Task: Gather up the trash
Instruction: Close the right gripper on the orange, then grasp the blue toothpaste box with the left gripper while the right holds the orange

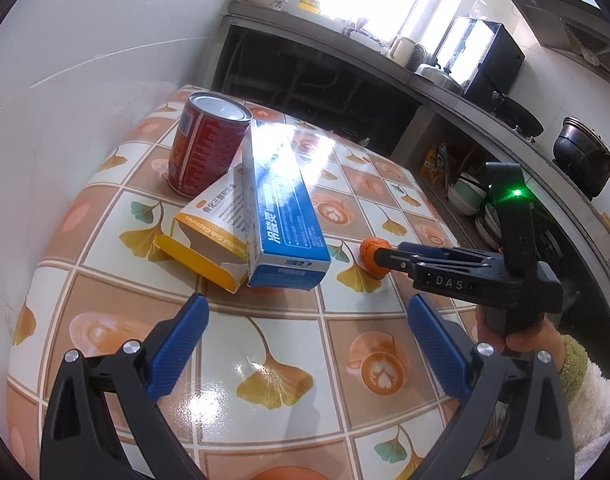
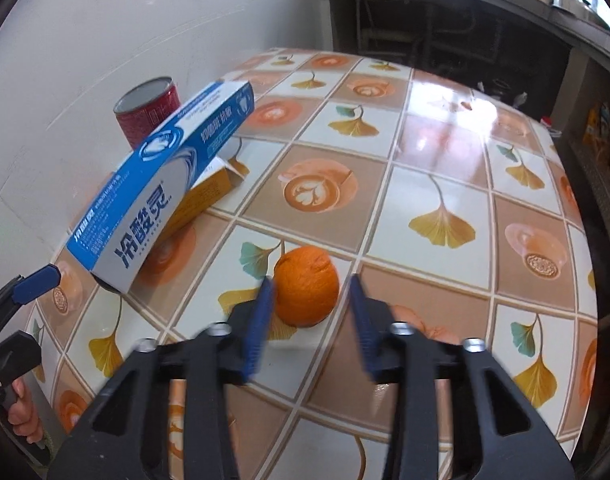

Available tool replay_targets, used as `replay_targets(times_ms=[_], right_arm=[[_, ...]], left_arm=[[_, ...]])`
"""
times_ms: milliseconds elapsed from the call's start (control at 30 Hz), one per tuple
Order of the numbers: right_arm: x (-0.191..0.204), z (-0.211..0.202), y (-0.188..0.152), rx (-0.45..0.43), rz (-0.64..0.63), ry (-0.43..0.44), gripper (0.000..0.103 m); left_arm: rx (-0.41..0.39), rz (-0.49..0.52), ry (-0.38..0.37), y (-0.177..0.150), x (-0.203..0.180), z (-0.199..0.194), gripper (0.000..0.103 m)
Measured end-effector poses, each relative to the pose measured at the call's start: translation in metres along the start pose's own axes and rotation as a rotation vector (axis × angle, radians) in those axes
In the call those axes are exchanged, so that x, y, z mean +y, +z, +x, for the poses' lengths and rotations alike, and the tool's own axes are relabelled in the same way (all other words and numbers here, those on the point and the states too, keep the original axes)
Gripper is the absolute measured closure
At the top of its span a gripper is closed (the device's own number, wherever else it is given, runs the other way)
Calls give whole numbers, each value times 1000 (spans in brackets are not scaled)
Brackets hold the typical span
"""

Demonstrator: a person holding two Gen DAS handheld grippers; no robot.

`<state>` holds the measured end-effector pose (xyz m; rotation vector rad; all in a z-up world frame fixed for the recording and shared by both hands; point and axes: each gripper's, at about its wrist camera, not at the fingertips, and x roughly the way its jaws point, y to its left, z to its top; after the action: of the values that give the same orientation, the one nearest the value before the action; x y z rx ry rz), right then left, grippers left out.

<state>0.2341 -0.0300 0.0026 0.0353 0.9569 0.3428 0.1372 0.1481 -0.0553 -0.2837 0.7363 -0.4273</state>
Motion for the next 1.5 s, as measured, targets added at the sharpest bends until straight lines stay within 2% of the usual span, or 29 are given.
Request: replay_targets(times_ms=[167,300,400,733,1000,1100,1233,1367,1400,1500], right_arm=[[3,10,6,9,-17,1,48],[4,24,3,51,-18,4,70],[5,23,1,39,-22,-3,78],[-11,12,-11,33,16,1,84],[-20,9,-18,25,50,9,85],[-24,8,-20,21,67,21,85],[-27,5,-22,15,79,35,85],[-29,7,-21,12,89,49,85],[-30,7,-21,10,91,53,85],[-33,6,-22,6,97,63,85]], left_arm=[[8,8,2,2,-3,3,6],[10,22,11,1,-6,3,6],[12,31,23,2,-8,3,6],[15,42,54,9,-7,11,6],[-20,86,103,45,-7,25,6],[-2,112,137,63,-8,38,12],[102,113,161,85,-6,68,25],[164,107,241,97,-2,92,38],[179,106,273,99,0,98,39],[197,106,299,100,2,105,41]])
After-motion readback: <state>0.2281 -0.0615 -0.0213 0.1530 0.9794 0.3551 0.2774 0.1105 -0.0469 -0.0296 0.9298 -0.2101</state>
